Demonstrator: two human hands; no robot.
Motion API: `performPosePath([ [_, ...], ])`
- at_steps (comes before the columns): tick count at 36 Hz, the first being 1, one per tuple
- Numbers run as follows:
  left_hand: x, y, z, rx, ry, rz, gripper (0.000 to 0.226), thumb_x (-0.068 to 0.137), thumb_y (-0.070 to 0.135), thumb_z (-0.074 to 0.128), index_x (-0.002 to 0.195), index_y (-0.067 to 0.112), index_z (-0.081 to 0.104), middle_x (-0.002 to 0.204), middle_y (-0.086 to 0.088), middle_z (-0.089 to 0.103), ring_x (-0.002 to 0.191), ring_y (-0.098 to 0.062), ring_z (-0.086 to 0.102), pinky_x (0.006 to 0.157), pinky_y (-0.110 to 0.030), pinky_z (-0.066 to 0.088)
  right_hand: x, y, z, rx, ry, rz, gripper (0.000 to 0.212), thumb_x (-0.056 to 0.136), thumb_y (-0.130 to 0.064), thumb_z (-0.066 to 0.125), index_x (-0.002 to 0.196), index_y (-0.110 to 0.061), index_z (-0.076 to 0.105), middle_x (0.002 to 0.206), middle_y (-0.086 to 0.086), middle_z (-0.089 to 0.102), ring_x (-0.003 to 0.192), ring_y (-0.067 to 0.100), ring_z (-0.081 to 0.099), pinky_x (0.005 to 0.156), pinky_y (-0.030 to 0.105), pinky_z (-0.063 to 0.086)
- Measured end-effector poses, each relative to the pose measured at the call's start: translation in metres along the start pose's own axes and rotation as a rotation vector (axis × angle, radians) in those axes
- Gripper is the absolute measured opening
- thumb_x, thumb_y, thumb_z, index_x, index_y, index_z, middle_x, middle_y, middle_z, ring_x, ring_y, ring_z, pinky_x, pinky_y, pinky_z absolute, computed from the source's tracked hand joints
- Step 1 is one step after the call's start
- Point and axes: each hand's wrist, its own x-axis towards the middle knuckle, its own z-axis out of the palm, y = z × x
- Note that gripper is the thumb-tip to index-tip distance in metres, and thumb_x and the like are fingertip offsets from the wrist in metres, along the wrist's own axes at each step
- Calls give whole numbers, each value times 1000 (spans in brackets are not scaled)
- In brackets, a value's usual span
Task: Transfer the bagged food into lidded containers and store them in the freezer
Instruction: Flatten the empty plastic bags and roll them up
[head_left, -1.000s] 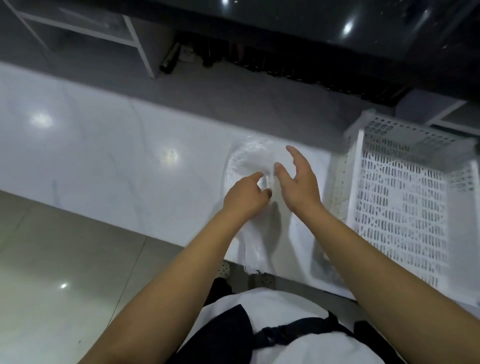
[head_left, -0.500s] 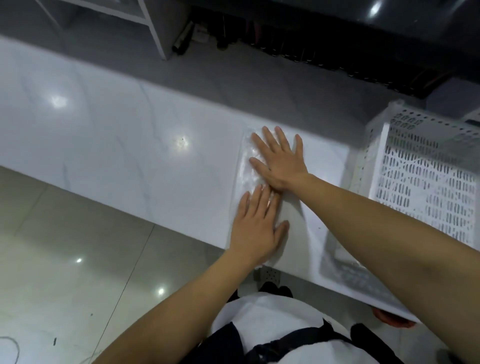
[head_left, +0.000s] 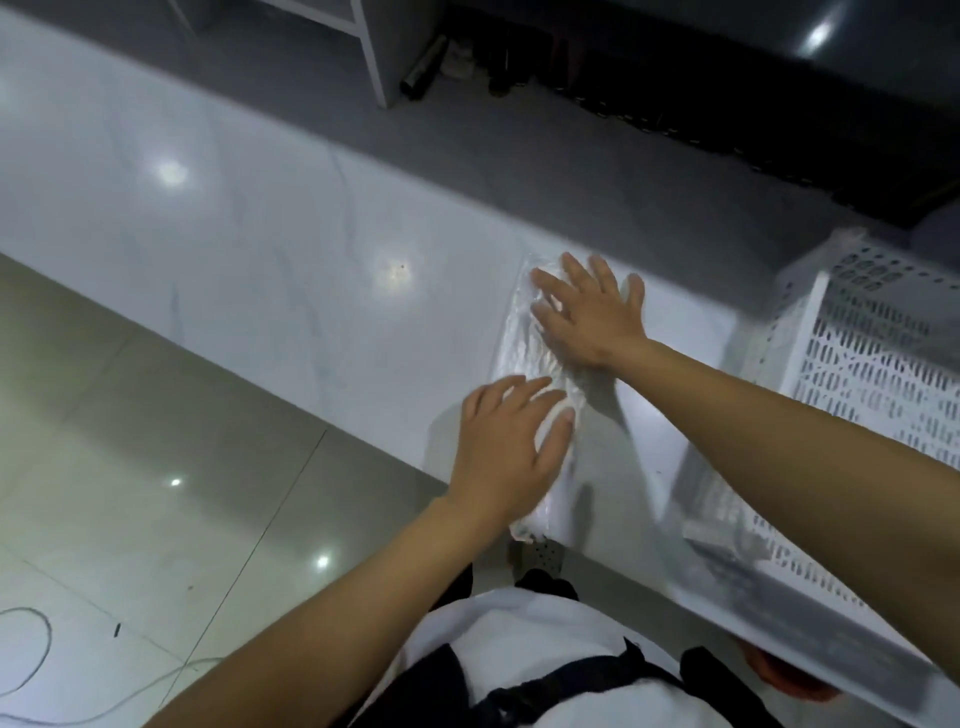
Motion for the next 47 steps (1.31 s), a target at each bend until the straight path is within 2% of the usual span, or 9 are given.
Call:
performPosePath([
  [2, 20, -2, -4, 52, 41, -36, 41, 103, 34, 44, 135, 17, 63, 148, -2, 54, 142, -24, 41, 116, -38, 23, 4, -3, -14, 114, 111, 28, 54, 101, -62, 23, 153, -46, 29, 168, -4, 16, 155, 27, 5, 119, 60, 0],
  [5, 51, -3, 8, 174, -67, -140, 57, 105, 39, 33, 157, 14, 30, 167, -5, 19, 155, -26, 9, 125, -42, 6, 13, -9, -27, 120, 197, -52, 54, 102, -59, 27, 153, -43, 31, 169, -3, 14, 155, 27, 6, 119, 60, 1],
  [8, 72, -2, 33, 287, -141, -177, 72, 104, 47, 25, 160, 8, 1, 169, -11, -3, 156, -28, -8, 126, -46, -4, 29, -13, -27, -5, 114, -165, 53, 104, -56, 22, 156, -46, 20, 170, -4, 3, 156, 24, -1, 118, 63, -1],
  [10, 77, -6, 48, 349, -184, -199, 75, 104, 50, 22, 159, 6, -4, 168, -14, -7, 155, -28, -12, 125, -47, -9, 38, -12, -19, -82, 30, -187, 52, 105, -54, 17, 156, -48, 13, 170, -4, -1, 156, 24, -4, 118, 64, -2],
  [17, 62, -21, 66, 428, -153, -158, 82, 100, 61, 8, 159, 6, -2, 168, -14, -4, 156, -28, -7, 125, -48, -6, 49, -5, 3, -186, 81, -200, 53, 102, -56, 2, 155, -52, 1, 170, -7, -1, 156, 21, -5, 119, 63, -3],
  [27, -6, -13, 66, 368, -147, 3, 65, 101, 56, 33, 159, 27, 26, 168, -11, 16, 156, -33, 4, 122, -58, 8, 55, -4, 7, -186, 125, -207, 54, 101, -60, -1, 154, -52, -2, 169, -7, -3, 156, 21, -5, 119, 64, -5],
  [38, -49, -20, 62, 434, -205, 80, 73, 99, 62, 37, 159, 22, 25, 168, -8, 16, 155, -35, 7, 121, -60, 14, 61, -1, 5, -180, 150, -190, 64, 97, -67, 2, 157, -45, -3, 169, -9, -2, 155, 18, -6, 119, 62, -6],
  [43, -52, -20, 55, 459, -293, 75, 79, 98, 69, 29, 161, 23, 17, 169, -7, 7, 155, -34, -3, 123, -60, 5, 70, -1, 0, -159, 141, -161, 63, 96, -67, 4, 156, -47, 1, 169, -11, 0, 155, 16, -5, 119, 61, -5],
  [47, -51, -20, 44, 385, -384, 67, 79, 96, 72, 17, 162, 29, 5, 169, 0, -8, 153, -26, -20, 122, -54, -10, 69, -1, -8, 54, 209, -122, 60, 100, -58, 15, 155, -37, 25, 166, -4, 23, 154, 14, 12, 121, 57, 2],
])
